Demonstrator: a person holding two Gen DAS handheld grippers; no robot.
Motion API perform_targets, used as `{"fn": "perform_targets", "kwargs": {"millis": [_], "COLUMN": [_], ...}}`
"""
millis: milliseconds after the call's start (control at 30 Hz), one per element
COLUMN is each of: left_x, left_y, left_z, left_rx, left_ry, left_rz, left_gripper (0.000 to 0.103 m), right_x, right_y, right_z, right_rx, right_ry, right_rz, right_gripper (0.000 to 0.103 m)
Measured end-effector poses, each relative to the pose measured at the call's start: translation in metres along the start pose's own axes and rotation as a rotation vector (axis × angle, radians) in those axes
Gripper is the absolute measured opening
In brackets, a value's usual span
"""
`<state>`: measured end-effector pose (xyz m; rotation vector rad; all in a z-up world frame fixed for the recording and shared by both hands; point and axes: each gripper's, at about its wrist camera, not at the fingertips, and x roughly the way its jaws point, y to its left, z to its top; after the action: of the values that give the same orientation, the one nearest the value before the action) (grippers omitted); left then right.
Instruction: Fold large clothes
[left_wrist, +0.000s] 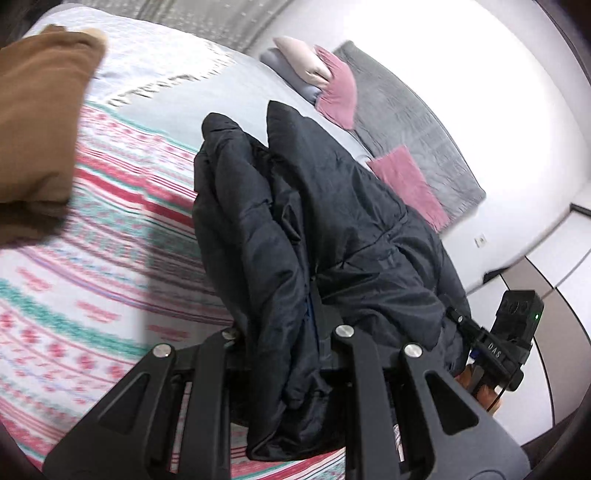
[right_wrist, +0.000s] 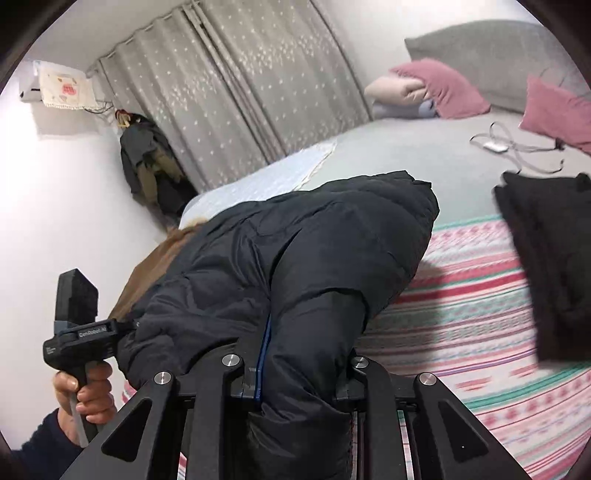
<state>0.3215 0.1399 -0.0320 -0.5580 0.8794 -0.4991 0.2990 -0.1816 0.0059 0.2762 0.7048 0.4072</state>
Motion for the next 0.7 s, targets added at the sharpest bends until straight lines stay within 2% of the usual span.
{"fn": "perform_targets", "kwargs": {"millis": [100,167,233,300,367,500,567,667,700], "left_x": [0.023,0.04,0.065,0.083,0.084,0.088,0.084,0.07,0.063], "left_y": [-0.011,-0.013,-0.006,0.0,0.001,0.006,0.009,0.009,0.005], "left_z": [-0.005,-0.011,-0.023,-0.035,-0.038,-0.034,-0.033,-0.031,-0.036], "left_rx": [0.04,0.066,0.091,0.095,0.111,0.109,0.085,0.1,0.107], "left_ry": [0.031,0.066,0.123,0.147,0.138,0.154,0.162,0.16,0.154], "left_rz": [0.013,0.057,0.132,0.158,0.166,0.171,0.167,0.183,0.193], "left_gripper": [0.019,0.02,0.021,0.024,0.026,0.031,0.035,0.04,0.045], "right_x": [-0.01,-0.007,0.012,0.04,0.05,0.043,0.043,0.04,0.038], "right_y": [-0.015,-0.035,-0.058,-0.085,-0.1,-0.116,-0.114,-0.11,-0.11], "right_z": [-0.002,-0.009,-0.022,-0.042,-0.055,-0.058,-0.06,-0.06,-0.059], "right_rx": [-0.011,0.0,0.021,0.068,0.119,0.244,0.231,0.221,0.226], "right_ry": [-0.012,0.005,0.075,0.202,0.26,0.271,0.276,0.269,0.269], "right_rz": [-0.008,-0.012,-0.028,-0.059,-0.049,0.013,-0.007,-0.033,-0.044], "right_gripper": [0.023,0.023,0.023,0.027,0.033,0.039,0.046,0.054,0.056]}}
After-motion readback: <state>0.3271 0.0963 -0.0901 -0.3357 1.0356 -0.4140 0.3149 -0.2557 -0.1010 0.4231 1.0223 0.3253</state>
